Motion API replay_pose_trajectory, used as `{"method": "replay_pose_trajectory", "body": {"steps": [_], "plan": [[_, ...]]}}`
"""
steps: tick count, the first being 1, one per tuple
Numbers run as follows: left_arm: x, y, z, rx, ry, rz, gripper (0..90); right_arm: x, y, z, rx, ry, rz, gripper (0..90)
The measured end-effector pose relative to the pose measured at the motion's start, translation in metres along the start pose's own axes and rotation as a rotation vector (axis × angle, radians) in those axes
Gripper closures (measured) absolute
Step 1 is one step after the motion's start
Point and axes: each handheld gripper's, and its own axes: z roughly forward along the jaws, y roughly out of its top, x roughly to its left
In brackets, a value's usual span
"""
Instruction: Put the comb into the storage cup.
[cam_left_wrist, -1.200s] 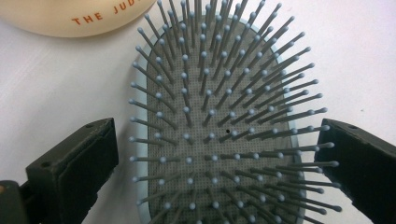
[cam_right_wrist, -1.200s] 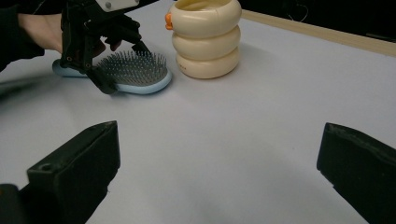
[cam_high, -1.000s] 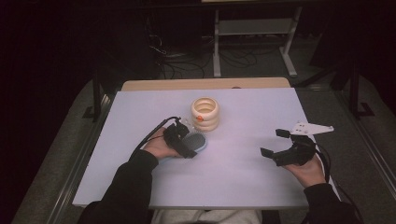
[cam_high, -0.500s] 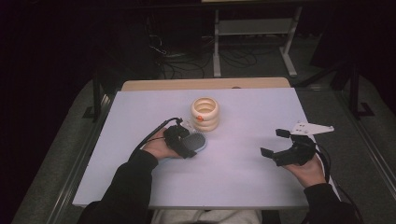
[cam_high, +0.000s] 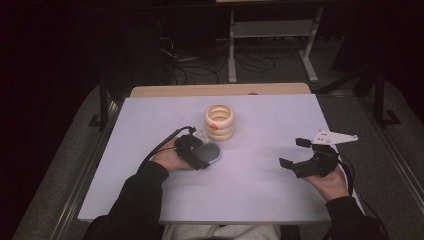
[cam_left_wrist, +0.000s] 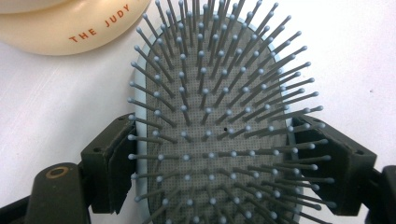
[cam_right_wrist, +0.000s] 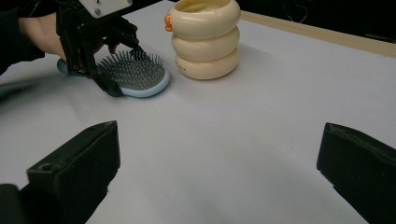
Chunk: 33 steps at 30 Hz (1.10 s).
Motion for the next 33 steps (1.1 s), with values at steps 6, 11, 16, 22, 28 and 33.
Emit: {"method": "replay_pose_trajectory", "body": {"steps": [6,11,16,22,28,33], "plan": [[0.001,-0.001,-0.003,-0.003,-0.011,-0.004,19.1,0.000,0.000,0.000,-0.001,0.000,0.002,0.0],[0.001,-0.001,-0.008,-0.020,-0.017,-0.006,19.3,0.000,0.000,0.000,0.000,0.000,0.002,0.0],[0.002,-0.001,-0.017,-0.057,-0.043,-0.023,19.4,-0.001,0.000,0.000,-0.004,0.002,0.004,0.0],[0.002,0.001,-0.027,-0.083,-0.043,-0.021,19.4,-0.001,0.000,0.000,-0.005,0.001,0.006,0.0],[0.004,0.001,-0.037,-0.117,-0.039,-0.021,19.5,-0.001,0.000,-0.001,-0.007,0.002,0.008,0.0],[0.005,0.001,-0.043,-0.132,-0.043,-0.021,19.5,-0.001,0.000,-0.001,-0.007,0.002,0.009,0.0]]}}
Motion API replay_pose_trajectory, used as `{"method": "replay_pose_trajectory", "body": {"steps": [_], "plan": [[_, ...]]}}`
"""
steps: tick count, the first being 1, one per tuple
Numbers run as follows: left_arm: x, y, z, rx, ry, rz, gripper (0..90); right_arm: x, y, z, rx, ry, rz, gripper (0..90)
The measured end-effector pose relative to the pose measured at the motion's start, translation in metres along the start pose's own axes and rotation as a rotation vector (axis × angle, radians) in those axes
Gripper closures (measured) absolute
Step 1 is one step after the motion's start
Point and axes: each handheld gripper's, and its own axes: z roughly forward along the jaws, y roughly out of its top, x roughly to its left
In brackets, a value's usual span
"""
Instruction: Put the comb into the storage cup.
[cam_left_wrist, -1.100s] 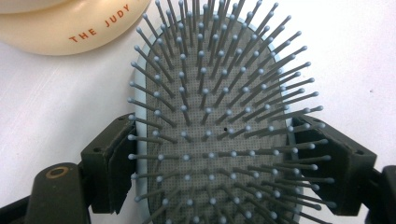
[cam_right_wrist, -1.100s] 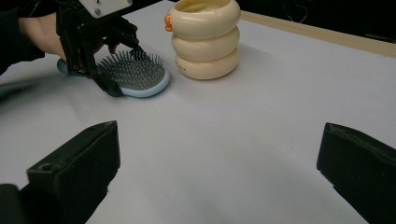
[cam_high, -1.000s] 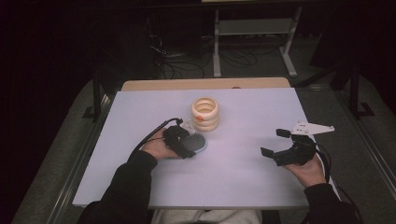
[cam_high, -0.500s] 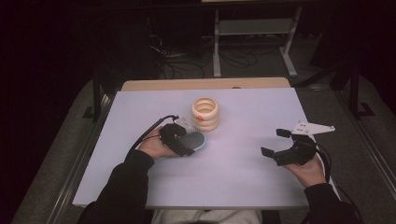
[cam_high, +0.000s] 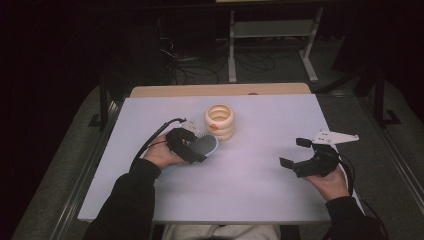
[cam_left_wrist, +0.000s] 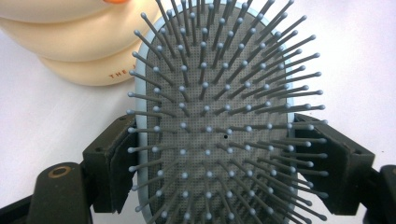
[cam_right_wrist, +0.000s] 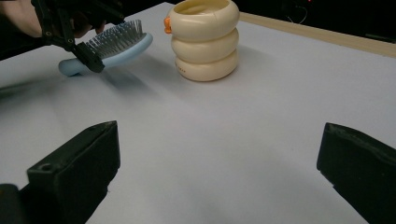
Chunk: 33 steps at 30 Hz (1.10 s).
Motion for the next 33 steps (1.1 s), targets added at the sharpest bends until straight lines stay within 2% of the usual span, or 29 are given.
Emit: {"method": "replay_pose_trajectory", "body": {"steps": [5,18,23,33], "plan": [[0.001,0.000,-0.009,-0.030,0.006,-0.005,19.6,0.000,0.000,0.000,0.000,0.001,-0.001,0.0],[0.003,0.004,-0.024,-0.055,0.016,0.000,19.7,0.000,0.000,0.000,-0.001,0.002,-0.001,0.0],[0.003,0.005,-0.031,-0.080,0.024,-0.005,19.7,0.000,0.000,0.000,-0.004,0.002,0.000,0.0],[0.006,0.014,-0.042,-0.083,0.028,0.005,19.7,0.000,0.000,0.000,-0.002,0.002,0.000,0.0]]}}
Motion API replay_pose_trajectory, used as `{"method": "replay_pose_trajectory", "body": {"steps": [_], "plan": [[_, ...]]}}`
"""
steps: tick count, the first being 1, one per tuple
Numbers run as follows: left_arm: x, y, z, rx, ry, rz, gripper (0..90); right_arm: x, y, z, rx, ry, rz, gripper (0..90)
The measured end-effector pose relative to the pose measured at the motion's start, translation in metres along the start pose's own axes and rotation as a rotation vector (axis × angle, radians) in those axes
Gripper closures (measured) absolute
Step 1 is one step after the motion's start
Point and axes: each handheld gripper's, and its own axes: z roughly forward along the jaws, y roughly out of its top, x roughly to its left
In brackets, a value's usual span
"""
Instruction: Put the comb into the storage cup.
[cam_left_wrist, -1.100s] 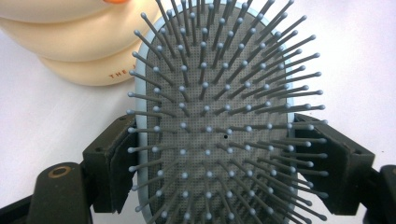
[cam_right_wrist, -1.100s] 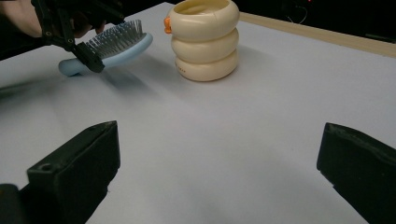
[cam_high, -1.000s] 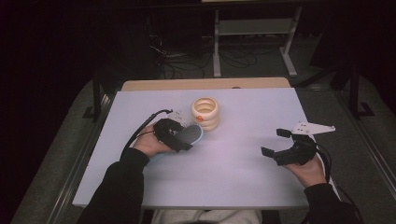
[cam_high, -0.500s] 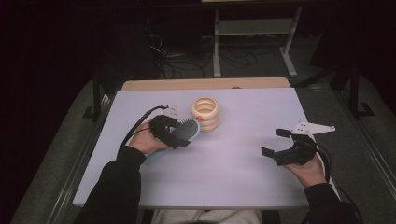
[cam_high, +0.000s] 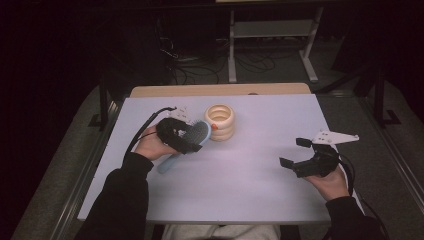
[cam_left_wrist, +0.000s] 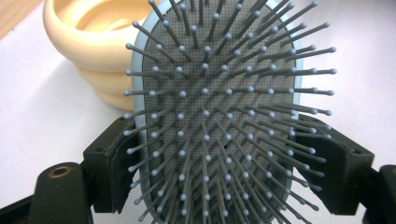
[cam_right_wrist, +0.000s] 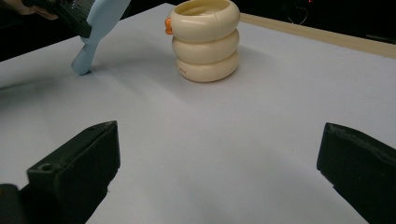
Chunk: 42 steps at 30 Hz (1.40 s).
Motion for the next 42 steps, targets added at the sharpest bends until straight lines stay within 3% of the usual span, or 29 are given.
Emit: {"method": "replay_pose_trajectory", "body": {"steps": [9,29,42], "plan": [[0.001,0.015,-0.009,-0.012,0.009,0.025,19.8,0.000,0.000,0.000,0.000,-0.001,0.000,0.0],[0.009,0.047,-0.036,-0.129,0.025,0.034,19.8,0.000,0.000,0.000,0.000,0.002,0.000,0.0],[0.014,0.071,-0.049,-0.166,0.040,0.046,19.8,0.000,0.000,0.000,-0.002,0.003,0.002,0.0]]}}
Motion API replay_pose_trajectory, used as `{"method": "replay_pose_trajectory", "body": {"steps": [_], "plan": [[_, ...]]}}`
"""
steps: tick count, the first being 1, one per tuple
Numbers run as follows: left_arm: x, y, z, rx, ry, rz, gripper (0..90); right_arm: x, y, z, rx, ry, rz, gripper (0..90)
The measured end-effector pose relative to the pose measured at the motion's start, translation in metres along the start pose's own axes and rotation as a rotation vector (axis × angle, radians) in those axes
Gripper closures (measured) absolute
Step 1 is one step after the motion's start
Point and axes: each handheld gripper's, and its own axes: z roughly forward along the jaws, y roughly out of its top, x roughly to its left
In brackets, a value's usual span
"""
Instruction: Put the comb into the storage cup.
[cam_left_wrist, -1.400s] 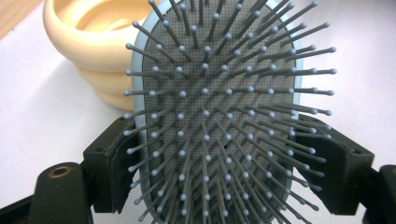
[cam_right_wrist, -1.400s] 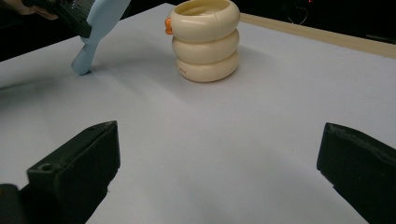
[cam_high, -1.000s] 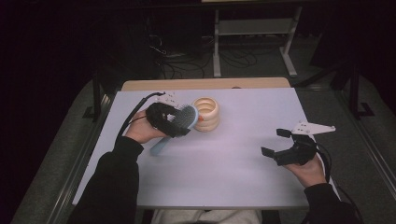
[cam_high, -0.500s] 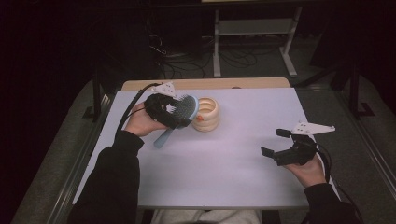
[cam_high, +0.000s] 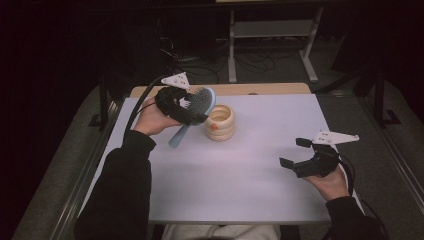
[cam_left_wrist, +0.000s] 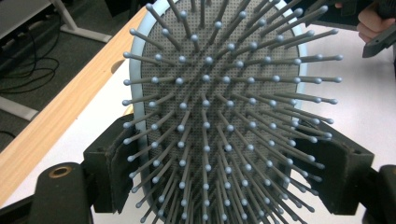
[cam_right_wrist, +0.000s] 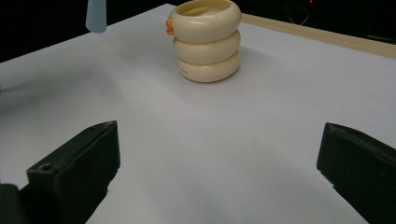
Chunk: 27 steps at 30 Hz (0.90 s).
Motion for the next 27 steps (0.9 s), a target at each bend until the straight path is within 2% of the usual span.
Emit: {"method": "replay_pose_trajectory", "body": {"steps": [7,27], "plan": [[0.002,0.008,-0.002,-0.038,-0.005,-0.003,19.8,-0.001,0.000,0.000,0.001,-0.001,-0.001,0.0],[0.009,0.050,0.001,-0.099,0.000,0.024,19.8,-0.002,-0.001,-0.002,-0.010,0.007,0.009,0.0]]}}
